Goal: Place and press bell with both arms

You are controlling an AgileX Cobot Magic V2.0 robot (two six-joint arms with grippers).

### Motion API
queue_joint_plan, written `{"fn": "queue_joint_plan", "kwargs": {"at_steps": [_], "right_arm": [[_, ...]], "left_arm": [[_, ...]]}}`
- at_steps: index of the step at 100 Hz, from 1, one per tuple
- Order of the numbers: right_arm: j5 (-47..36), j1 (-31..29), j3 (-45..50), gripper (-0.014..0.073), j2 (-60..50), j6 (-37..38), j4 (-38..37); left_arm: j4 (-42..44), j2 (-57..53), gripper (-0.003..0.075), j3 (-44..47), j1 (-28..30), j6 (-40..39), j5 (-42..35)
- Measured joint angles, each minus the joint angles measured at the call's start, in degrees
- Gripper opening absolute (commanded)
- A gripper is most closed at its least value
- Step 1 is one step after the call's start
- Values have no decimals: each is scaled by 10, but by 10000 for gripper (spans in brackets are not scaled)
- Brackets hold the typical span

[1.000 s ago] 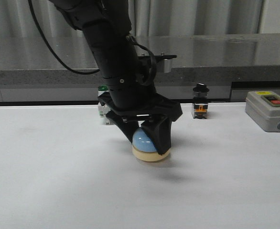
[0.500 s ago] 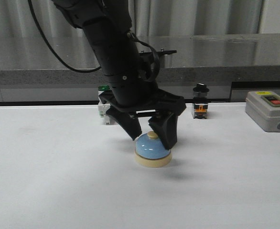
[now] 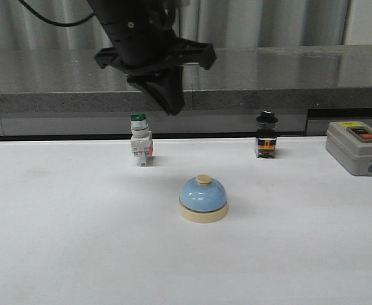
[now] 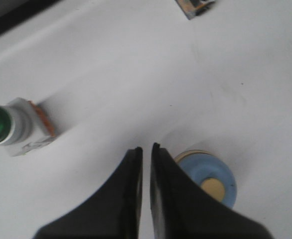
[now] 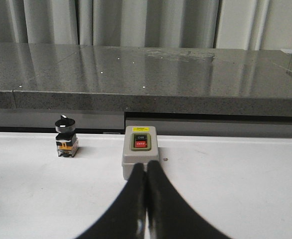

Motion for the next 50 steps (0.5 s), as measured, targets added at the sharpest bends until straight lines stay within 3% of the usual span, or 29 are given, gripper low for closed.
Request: {"fn": "queue_joint_plan", "kwargs": {"at_steps": [21, 50], "right_arm": [[0, 0, 0, -60, 0, 0, 0], [0, 0, 0, -60, 0, 0, 0]], "left_arm": [[1, -59, -20, 45, 46, -20, 3], [2, -193, -20, 184, 125, -25, -36]]}}
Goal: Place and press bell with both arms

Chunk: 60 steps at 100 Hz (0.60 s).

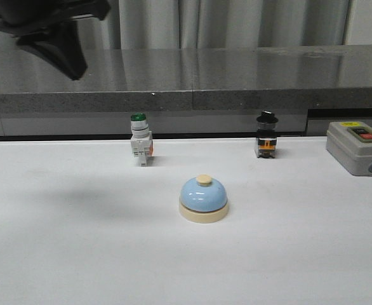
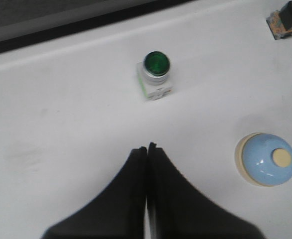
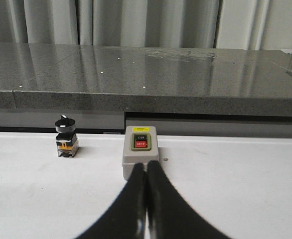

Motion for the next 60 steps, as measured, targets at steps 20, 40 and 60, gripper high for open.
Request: {"fn": "queue_joint_plan", "kwargs": {"at_steps": [20, 40, 60], "right_arm": [[0, 0, 0, -60, 0, 0, 0], [0, 0, 0, -60, 0, 0, 0], [0, 0, 0, -60, 0, 0, 0]], "left_arm": [[0, -95, -20, 100, 62, -11, -24], [1, -197, -20, 188, 116, -12, -40], [3, -299, -20, 256, 148, -12, -44]]}}
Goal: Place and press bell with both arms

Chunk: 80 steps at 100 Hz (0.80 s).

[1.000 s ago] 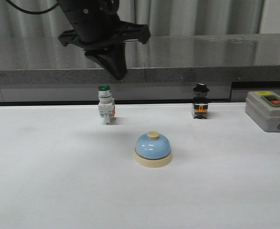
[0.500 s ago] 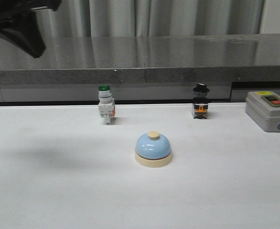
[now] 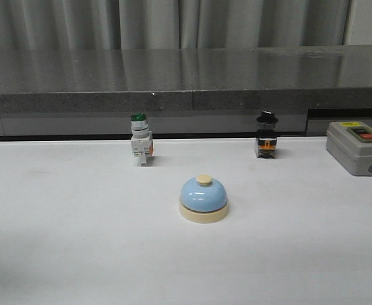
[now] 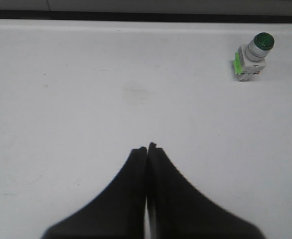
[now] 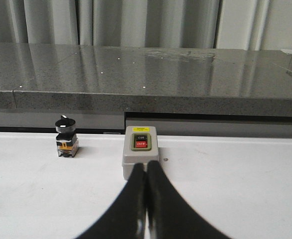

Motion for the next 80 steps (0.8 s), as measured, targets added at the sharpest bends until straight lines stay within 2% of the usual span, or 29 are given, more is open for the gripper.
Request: {"fn": "queue_joint_plan", "kwargs": {"at_steps": [15, 67, 80], "right_arm": [[0, 0, 0, -60, 0, 0, 0], [0, 0, 0, -60, 0, 0, 0], [0, 0, 0, -60, 0, 0, 0]], "left_arm": [[0, -82, -20, 50, 16, 0, -4], [5, -365, -20, 207, 17, 0, -66], [6, -420, -20, 252, 17, 0, -107]]}}
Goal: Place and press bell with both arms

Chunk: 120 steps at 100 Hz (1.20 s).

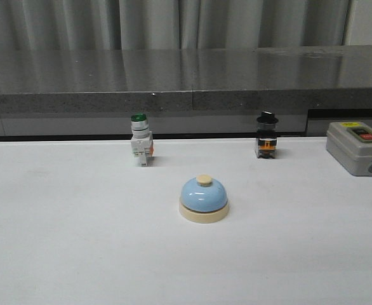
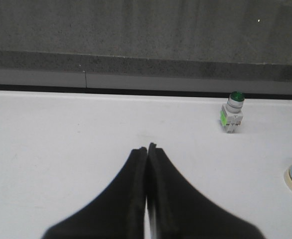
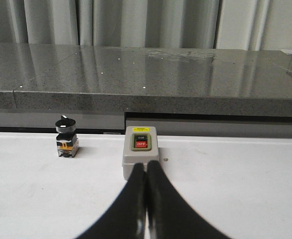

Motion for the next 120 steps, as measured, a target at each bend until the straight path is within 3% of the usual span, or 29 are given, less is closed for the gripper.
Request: {"fn": "queue_joint_plan", "kwargs": {"at_steps": [39, 64, 120], "right_arm": [[0, 0, 0, -60, 0, 0, 0], [0, 0, 0, -60, 0, 0, 0], [0, 0, 0, -60, 0, 0, 0]], "left_arm": [[21, -162, -20, 169, 1, 0, -195], [38, -197, -20, 229, 27, 0, -211], [41, -197, -20, 229, 29, 0, -225]]}}
